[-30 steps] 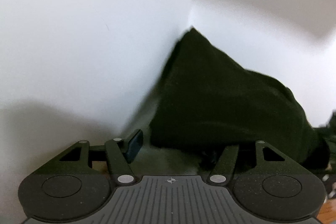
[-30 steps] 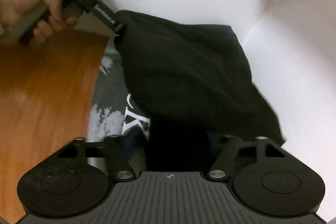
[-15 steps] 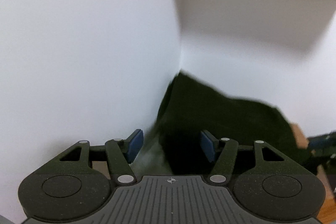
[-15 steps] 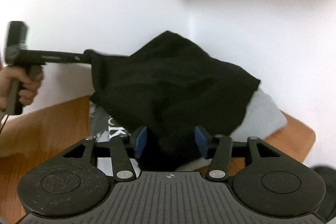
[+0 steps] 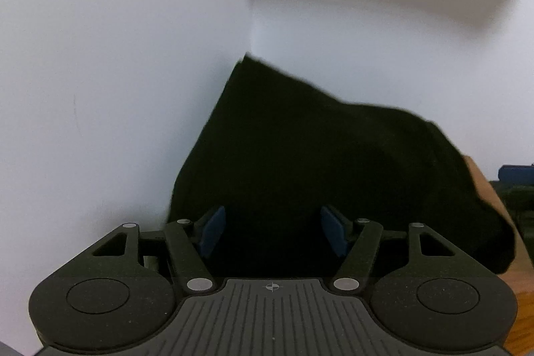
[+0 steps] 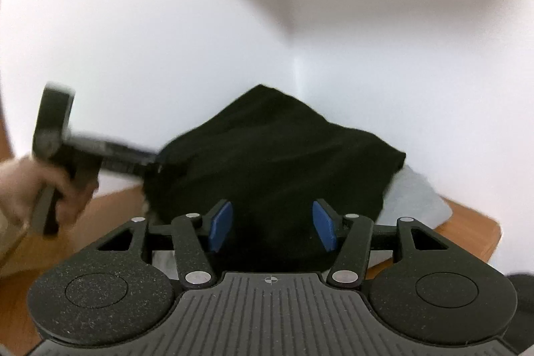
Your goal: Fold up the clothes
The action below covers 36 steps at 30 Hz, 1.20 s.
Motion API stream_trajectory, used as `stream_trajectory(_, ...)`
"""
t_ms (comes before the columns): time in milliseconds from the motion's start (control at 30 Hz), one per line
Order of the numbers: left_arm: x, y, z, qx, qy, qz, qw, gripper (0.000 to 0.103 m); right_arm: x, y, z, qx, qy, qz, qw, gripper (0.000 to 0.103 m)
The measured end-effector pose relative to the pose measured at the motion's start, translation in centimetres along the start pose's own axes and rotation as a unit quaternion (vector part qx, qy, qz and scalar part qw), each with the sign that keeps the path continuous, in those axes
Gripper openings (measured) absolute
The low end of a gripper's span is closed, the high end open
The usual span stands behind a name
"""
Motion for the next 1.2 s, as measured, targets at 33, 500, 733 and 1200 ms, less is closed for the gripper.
stream_trajectory(33,-0.1,-0.1,-0.2,-0.003,-0.004,0.001,1.0000,0.070,0.3,-0.1,0.2,0.004,-0.008,-0.006,1.000,0.033)
stream_trajectory(500,-4.3,-1.8,-1.2,-0.015,0.020,-0.004,0.9997,0.075,-3.6,0.5,-2.9,-0.006,-0.068,0.010,0.998,0.070)
stream_trajectory(733,-10.3,-6.0,-1.1,-0.039,-0.007,-0.010,0.9992,0.078,-2.5,-0.7,-7.7,0.028,-0.081,-0.006,0.996,0.095)
stream_trajectory(1200,-12.4,-11.4,0.3,0.013,0.004,-0.060,0.9981,0.085,-1.3,-3.6,-13.1,0.134,-0.183,-0.044,0.973,0.103)
Point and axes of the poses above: each gripper's, at about its wrist camera, not at the fingertips, and x roughly the way its jaws point, z to its right, y to its top, the point moved 9 cm from there along x, roughly the way its jaws point, and after that the axes turned 5 degrees about -y, right-handed, at the moved point
